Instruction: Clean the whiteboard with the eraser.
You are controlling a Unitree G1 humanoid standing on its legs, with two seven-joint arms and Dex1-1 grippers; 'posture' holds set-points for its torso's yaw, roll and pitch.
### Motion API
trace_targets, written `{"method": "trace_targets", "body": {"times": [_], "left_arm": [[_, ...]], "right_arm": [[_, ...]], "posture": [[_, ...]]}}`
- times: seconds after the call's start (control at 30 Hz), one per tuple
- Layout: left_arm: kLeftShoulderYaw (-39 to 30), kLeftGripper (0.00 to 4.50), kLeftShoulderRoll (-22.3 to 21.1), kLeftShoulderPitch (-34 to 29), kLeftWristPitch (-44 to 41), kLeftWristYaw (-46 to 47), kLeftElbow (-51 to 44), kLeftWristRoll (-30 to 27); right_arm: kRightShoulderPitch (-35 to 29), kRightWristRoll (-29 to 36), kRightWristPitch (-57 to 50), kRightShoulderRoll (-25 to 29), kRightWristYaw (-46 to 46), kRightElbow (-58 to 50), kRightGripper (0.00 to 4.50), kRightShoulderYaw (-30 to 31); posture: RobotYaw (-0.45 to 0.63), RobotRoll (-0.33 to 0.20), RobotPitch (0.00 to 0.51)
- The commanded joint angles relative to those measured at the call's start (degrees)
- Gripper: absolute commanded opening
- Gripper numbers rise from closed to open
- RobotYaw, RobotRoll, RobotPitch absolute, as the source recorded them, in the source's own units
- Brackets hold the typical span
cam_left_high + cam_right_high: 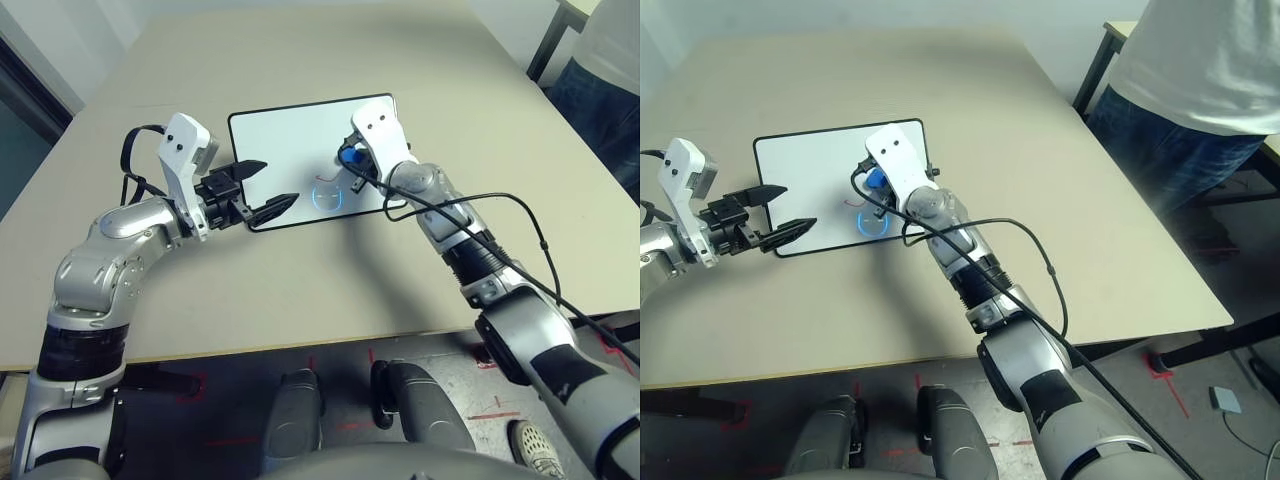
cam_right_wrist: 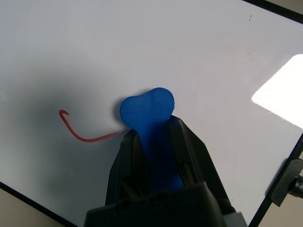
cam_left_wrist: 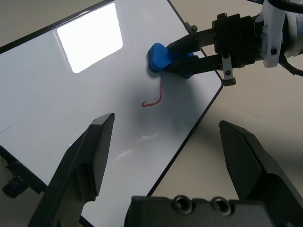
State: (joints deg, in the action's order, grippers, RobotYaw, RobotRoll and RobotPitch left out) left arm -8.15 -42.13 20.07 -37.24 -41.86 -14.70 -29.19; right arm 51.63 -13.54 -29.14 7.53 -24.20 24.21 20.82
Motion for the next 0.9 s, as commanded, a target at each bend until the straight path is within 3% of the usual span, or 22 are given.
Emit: {"method": "trace_targets", "body": {"times": [0.03, 0.47, 0.7, 0.9], "left_arm": [[-0.63, 4.50, -0.21, -0.45, -0.38, 0.19, -0.95, -0.04], [-0.66, 4.50, -0.32, -0.59, -0.17, 0.23, -0.93, -0.13], [-0.57, 4.50, -0.22, -0.68, 0.31, 0.08, -0.55, 0.07], [-0.88, 4.50, -0.34, -1.10, 0.47, 0.01, -0.59, -0.03]], "right_arm": [[-3.07, -1.43, -3.89, 0.80, -0.74, 2.33, 0.80, 1.32], [-9.12, -2.83, -9.02, 0.67, -6.22, -1.81, 0.80, 6.24], [-7.93, -3.40, -8.89, 0.56, -6.69, -0.60, 0.80, 5.48], [-3.01, -3.37, -7.17, 1.19, -3.73, 1.46, 0.80, 1.80]], "posture": [[0.14, 0.000, 0.150], [0.15, 0.000, 0.153], [0.15, 0.000, 0.152], [0.15, 0.000, 0.153]]}}
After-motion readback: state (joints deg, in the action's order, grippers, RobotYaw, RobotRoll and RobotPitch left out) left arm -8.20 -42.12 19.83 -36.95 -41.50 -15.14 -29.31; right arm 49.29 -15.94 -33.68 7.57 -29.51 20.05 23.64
